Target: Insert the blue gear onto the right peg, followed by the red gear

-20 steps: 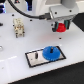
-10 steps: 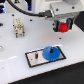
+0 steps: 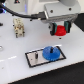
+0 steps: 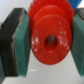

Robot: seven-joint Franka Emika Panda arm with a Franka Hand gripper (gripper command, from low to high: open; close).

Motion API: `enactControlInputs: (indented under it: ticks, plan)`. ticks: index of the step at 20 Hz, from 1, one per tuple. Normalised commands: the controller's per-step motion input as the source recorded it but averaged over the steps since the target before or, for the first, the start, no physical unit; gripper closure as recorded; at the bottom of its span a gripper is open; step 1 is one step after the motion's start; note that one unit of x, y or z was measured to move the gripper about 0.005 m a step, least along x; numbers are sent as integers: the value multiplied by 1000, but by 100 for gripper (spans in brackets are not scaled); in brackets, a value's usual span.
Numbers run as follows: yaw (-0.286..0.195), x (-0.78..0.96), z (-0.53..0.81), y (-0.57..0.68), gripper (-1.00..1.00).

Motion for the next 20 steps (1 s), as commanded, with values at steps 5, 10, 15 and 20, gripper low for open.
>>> enactControlInputs:
  ticks: [5,10,15,20]
  plan:
    - [0,771,165,-162,100]
    - [0,588,32,-130,100]
    - [0,232,-91,-69,100]
    - [0,55,-166,-29,100]
